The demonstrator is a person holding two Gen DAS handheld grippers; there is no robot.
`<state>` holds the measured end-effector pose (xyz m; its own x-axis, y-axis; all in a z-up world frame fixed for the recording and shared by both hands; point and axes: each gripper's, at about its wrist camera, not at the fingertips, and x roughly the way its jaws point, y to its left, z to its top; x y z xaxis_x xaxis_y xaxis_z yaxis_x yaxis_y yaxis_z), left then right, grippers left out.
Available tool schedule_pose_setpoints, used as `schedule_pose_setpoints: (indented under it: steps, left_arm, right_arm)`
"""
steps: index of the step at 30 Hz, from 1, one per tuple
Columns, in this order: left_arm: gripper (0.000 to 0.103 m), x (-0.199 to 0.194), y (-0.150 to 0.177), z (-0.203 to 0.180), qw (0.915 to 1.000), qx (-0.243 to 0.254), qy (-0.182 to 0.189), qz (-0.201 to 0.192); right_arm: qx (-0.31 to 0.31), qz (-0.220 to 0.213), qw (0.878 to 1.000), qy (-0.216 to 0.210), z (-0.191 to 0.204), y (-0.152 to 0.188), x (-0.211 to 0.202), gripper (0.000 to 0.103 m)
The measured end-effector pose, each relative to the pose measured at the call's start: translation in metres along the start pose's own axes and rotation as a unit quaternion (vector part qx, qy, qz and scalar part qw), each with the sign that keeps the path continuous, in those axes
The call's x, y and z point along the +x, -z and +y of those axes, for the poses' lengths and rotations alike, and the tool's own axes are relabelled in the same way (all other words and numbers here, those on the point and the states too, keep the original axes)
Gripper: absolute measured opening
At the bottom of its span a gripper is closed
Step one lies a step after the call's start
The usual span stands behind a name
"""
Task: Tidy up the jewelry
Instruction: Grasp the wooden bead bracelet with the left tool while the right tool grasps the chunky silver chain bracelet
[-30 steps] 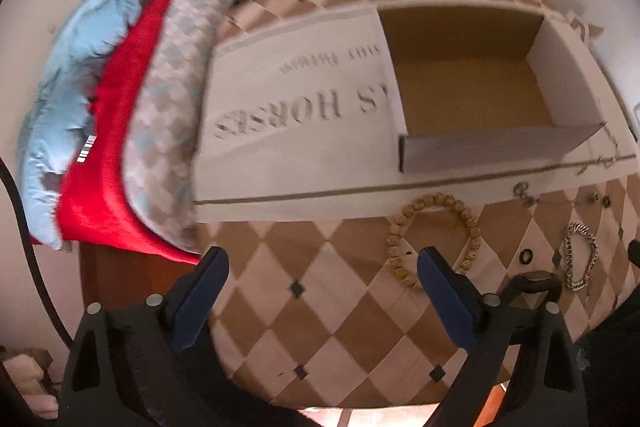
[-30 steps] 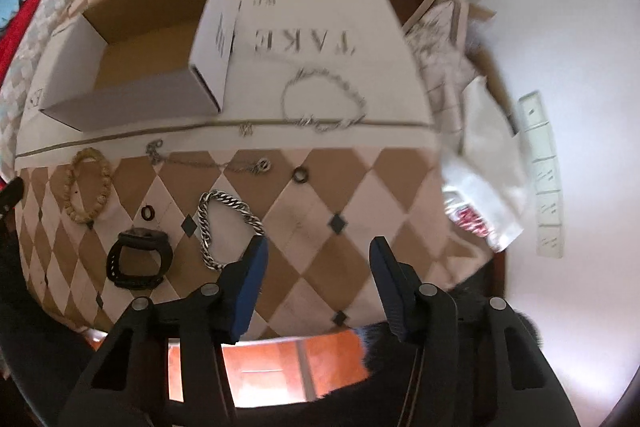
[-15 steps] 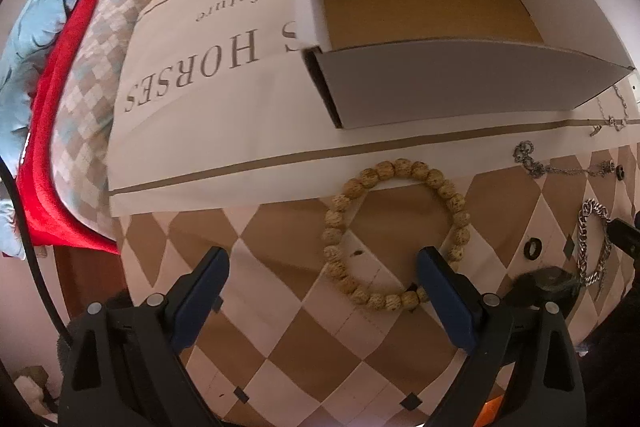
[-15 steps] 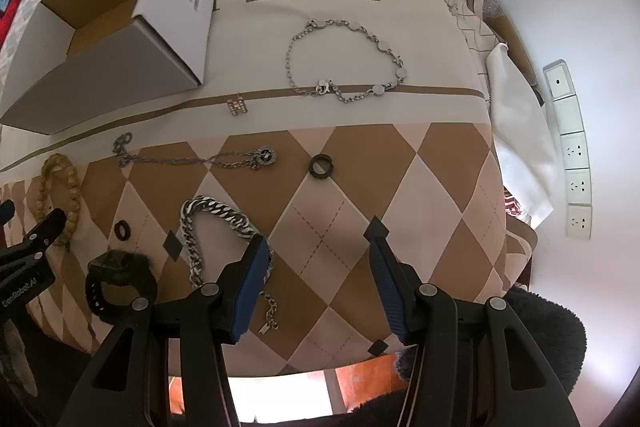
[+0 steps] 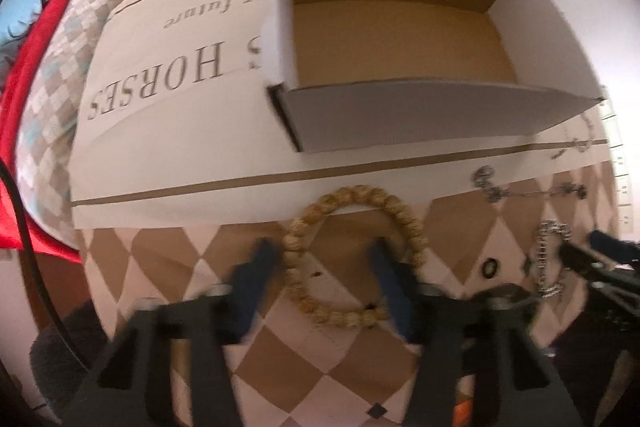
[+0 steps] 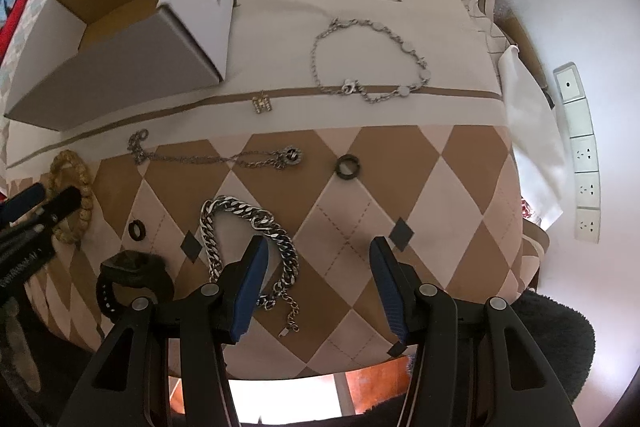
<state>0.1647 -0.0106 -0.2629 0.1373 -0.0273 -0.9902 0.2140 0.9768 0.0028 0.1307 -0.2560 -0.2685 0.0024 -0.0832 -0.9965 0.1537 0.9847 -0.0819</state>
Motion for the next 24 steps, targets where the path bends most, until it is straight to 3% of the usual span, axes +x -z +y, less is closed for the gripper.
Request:
schedule_pose_setpoints:
  steps: [2,16,19,20,24]
  left_arm:
    - [0.007,0.0,-0.004,0.001,0.9999,0.011,0.002,0.0]
    - [0.007,-0.004,0.006,-0.013,0.9995,0.029,-0.009,-0.012]
    - [0.007,-0.005,0.009,-0.011,0.9995,0.029,-0.01,-0.012]
    - [0.007,-0.004,0.005,-0.011,0.9995,0.029,-0.01,-0.012]
    - [0.007,-0.007,0.002,-0.011,0.9994,0.029,-0.009,-0.016]
  right_arm:
    - [-0.001,-0.004,1.0,0.002,0.0,0.0,-0.001,0.055]
    - [-0.016,-0.026,0.999,-0.014,0.012,0.01,-0.008,0.04]
    - [-0.023,-0.038,0.999,-0.018,0.019,0.015,-0.013,0.021]
    - [-0.02,-0.039,0.999,-0.02,0.018,0.016,-0.013,0.008]
    - [0.025,-0.047,0.997,-0.064,0.006,0.021,-0.018,0.008]
